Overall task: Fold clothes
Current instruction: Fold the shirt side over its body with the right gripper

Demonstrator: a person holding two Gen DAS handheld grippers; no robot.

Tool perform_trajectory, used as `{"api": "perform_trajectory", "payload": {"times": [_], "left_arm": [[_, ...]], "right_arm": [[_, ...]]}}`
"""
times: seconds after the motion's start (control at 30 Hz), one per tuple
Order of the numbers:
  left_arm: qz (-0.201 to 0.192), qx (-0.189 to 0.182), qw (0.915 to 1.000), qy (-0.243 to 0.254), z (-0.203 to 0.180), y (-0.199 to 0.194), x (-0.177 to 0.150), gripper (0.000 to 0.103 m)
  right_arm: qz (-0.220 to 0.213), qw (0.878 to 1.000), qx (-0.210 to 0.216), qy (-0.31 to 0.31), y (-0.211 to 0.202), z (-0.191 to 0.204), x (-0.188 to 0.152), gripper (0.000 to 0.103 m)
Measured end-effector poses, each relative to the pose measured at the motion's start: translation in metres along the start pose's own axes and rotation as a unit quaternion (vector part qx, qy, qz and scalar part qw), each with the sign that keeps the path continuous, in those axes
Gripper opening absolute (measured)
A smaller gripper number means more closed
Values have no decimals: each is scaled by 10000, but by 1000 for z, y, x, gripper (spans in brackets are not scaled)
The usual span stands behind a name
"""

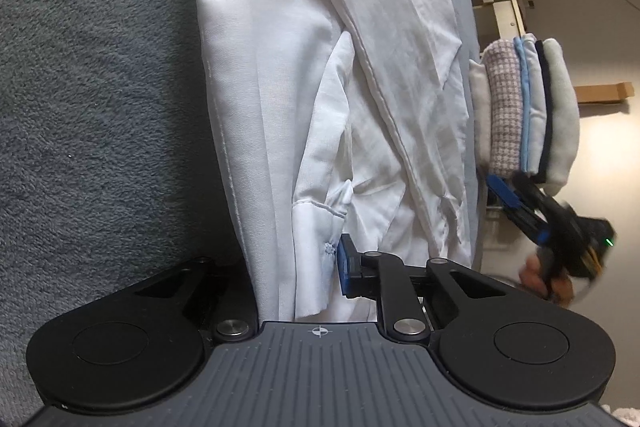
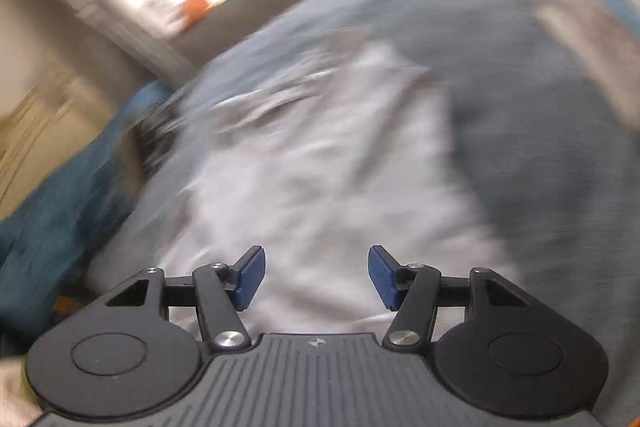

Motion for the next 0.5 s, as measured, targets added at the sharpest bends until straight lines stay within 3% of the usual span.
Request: {"api": "perform_trajectory", "payload": {"times": [0.23, 0.33, 0.5], "left_arm": [[-5, 45, 10000, 17, -1, 1, 0, 16], [2, 47, 10000, 10, 0, 1, 1, 16], [27, 36, 10000, 33, 1, 1, 3, 16]], "right_arm": [[-42, 9855, -755, 1516, -16, -125, -4, 60], [-98, 9826, -334, 1823, -15, -134, -13, 60], [214, 9843, 365, 1711, -9, -123, -21, 57]]}}
Point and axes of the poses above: each gripper's, at about its wrist camera, not at the fingertips, and y roughly the way its jaws point, z to its left, x to its top, the point moved 4 cm from there along y, roughly the way its jaws point, and after that the axes turned 13 degrees about -y, right-handed, at the moved point
